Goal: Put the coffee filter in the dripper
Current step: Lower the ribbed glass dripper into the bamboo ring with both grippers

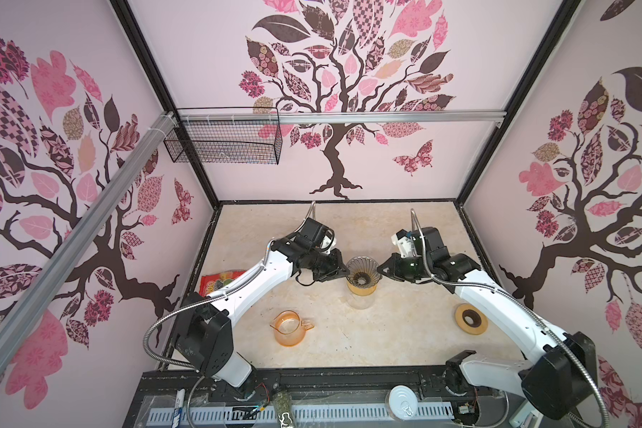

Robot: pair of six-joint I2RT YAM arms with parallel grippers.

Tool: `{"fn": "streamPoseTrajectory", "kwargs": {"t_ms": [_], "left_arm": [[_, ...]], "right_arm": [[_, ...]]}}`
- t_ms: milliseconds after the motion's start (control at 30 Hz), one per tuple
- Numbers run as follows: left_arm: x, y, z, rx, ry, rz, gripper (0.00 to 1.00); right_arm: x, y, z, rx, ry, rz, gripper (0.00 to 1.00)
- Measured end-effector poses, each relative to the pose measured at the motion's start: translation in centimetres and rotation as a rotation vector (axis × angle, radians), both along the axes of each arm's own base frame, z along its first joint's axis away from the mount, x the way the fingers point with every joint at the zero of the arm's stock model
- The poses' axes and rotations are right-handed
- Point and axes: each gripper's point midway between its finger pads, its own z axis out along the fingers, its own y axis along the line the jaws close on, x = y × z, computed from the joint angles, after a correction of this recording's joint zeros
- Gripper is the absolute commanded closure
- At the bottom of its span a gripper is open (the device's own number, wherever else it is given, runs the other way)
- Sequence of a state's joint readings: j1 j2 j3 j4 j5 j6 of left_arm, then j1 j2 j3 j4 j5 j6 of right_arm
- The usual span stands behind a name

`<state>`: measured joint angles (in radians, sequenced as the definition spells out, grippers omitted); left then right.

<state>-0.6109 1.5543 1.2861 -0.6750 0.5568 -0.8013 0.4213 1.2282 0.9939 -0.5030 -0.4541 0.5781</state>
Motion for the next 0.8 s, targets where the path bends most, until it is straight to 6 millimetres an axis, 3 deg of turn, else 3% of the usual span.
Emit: {"fn": "streamPoseTrajectory", "kwargs": {"t_ms": [233,800], "left_arm": [[-0.06,0.28,-0.29,0.019,-0.003,-0.002,0.84],[-0.21,0.29,0.02,0.025,-0.007,-0.013,0.99]], "right_arm": [[-0.03,0.03,0.01,0.001,-0.001,0.003,1.00],[-0.04,0.14,-0.16,0.004,0.000,0.008,1.00]]}}
